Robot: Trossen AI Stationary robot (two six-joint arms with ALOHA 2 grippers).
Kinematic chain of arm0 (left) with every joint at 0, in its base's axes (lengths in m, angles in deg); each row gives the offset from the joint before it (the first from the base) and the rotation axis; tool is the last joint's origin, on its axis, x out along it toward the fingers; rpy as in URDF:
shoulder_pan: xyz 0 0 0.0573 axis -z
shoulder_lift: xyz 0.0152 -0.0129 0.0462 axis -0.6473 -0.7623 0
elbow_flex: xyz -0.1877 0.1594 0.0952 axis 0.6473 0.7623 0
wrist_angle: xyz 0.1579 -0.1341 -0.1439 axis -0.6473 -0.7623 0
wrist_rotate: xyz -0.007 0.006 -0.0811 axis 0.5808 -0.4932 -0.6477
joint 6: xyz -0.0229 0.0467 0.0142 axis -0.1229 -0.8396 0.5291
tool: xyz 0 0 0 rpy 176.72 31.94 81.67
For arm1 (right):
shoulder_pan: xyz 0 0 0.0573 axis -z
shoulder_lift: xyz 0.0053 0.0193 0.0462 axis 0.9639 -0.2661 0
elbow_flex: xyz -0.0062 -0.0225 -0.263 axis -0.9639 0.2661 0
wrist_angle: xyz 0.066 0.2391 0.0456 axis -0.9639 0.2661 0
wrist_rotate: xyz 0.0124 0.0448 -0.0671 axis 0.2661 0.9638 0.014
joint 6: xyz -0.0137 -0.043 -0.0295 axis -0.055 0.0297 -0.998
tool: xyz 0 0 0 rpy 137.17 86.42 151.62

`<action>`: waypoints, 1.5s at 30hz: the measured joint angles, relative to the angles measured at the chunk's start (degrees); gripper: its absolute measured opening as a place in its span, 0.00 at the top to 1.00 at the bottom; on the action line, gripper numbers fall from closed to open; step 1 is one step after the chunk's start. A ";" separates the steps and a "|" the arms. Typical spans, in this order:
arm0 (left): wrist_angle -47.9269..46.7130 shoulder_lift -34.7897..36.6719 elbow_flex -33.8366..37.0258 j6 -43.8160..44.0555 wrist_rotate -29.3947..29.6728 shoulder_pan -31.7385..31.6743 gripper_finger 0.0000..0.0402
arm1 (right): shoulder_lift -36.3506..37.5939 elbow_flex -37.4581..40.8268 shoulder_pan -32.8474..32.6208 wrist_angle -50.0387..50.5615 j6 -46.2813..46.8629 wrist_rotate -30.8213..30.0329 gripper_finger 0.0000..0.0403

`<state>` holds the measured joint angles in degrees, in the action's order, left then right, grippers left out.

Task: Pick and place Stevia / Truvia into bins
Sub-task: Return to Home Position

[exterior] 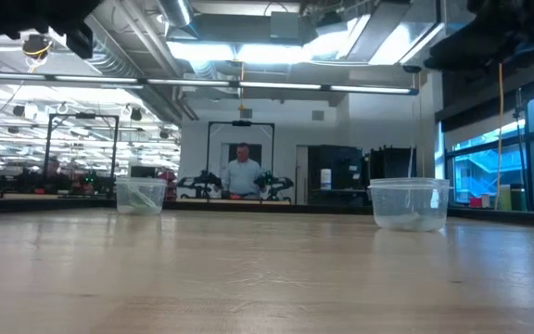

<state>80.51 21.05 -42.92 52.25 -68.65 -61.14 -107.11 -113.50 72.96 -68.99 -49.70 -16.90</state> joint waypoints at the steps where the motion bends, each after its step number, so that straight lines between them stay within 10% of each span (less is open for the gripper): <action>1: -0.23 -0.02 0.36 0.00 0.57 -0.19 0.89 | 1.58 0.69 0.00 -0.18 0.11 -0.02 0.66; 19: 3.08 0.05 7.67 0.46 1.57 -0.80 0.89 | 21.03 15.56 0.00 -6.56 1.54 0.01 0.66; 45: -7.40 0.05 7.92 -1.42 38.18 -0.80 0.89 | 21.97 22.69 0.07 -15.01 -6.41 -20.00 0.66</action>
<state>73.12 21.10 -34.99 50.83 -30.47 -61.94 -85.14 -90.81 73.03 -83.99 -56.10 -36.90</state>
